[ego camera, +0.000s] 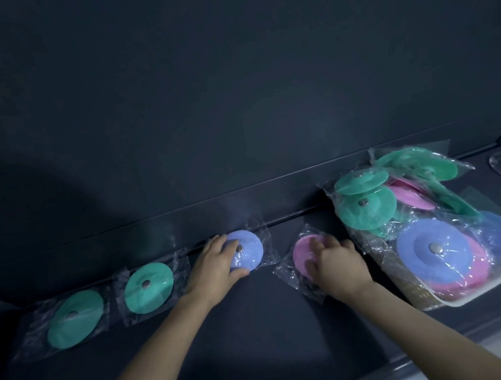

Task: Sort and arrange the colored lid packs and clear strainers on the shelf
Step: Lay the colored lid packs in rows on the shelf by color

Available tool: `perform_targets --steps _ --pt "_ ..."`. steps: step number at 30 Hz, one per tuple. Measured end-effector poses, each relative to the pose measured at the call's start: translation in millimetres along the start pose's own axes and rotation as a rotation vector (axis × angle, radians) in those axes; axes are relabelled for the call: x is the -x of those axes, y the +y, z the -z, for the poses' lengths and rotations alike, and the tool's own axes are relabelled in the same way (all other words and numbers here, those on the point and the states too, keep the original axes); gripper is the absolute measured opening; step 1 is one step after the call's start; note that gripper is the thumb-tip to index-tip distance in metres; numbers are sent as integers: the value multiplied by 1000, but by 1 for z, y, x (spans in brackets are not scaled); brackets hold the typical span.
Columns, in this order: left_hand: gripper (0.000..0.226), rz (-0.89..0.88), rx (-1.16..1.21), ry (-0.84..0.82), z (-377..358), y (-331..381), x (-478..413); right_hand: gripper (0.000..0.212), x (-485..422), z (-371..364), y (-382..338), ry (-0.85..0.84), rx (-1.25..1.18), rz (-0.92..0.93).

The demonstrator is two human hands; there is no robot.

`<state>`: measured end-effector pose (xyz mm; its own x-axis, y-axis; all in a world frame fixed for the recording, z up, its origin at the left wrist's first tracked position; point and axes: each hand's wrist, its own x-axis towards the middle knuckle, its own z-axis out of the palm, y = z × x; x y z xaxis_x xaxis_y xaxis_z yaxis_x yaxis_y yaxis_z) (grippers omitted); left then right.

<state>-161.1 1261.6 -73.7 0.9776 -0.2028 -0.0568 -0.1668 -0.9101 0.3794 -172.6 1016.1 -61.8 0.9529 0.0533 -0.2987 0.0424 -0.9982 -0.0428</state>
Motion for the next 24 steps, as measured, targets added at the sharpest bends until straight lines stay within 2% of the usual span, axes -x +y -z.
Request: perform_targets --steps 3,6,8,16,24 --pt "53 -15 41 -21 0 -3 7 62 -5 4 -6 5 -19 -67" --pt "52 -27 44 -9 -1 -5 10 78 3 -1 -14 -7 26 2" --pt "51 -27 46 -10 -1 -6 10 79 7 -4 -17 -15 22 17" --pt "50 -25 43 -23 -1 -8 8 84 -23 9 -21 10 -112 -209" --pt "51 -24 41 -20 -1 -5 10 86 -22 14 -32 49 -211 -287"
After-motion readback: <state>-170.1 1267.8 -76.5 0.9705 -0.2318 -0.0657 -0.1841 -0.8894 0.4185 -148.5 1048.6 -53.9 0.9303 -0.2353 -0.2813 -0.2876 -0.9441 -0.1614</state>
